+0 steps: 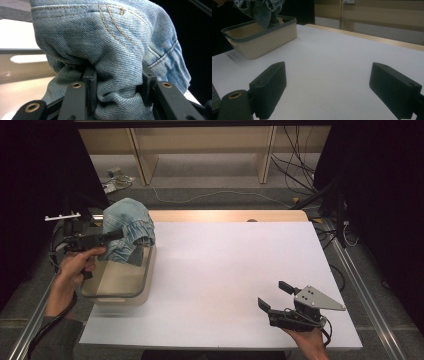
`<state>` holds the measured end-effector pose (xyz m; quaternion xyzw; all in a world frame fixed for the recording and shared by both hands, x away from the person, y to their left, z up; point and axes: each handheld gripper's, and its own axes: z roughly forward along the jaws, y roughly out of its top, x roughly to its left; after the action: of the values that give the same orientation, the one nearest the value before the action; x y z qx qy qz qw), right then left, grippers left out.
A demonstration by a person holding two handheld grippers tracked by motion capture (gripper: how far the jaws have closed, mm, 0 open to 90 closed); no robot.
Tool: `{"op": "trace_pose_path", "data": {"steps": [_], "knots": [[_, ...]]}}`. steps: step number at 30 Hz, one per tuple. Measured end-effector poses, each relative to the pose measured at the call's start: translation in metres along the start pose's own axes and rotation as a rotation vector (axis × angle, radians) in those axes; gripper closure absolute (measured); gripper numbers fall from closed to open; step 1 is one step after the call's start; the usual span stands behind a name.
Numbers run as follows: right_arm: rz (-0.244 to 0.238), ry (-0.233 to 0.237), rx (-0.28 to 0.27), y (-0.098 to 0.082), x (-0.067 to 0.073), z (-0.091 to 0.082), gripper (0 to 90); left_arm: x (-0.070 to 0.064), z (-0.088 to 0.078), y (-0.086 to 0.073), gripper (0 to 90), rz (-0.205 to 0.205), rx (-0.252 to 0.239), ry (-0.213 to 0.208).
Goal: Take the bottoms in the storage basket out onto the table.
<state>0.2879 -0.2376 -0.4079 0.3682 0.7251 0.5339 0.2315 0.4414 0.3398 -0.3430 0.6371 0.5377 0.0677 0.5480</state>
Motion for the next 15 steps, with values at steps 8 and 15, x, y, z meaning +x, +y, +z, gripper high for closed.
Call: {"op": "trace_pose_path", "data": {"steps": [8,15], "knots": [[-0.001,-0.001,0.002,0.0,0.0,0.0,15.3,-0.007,-0.001,0.002,59.7,0.0,-0.025,-0.041],[-0.001,0.002,0.003,0.0,0.0,0.0,15.4,-0.013,-0.001,0.004,59.7,0.002,-0.039,-0.074]]}}
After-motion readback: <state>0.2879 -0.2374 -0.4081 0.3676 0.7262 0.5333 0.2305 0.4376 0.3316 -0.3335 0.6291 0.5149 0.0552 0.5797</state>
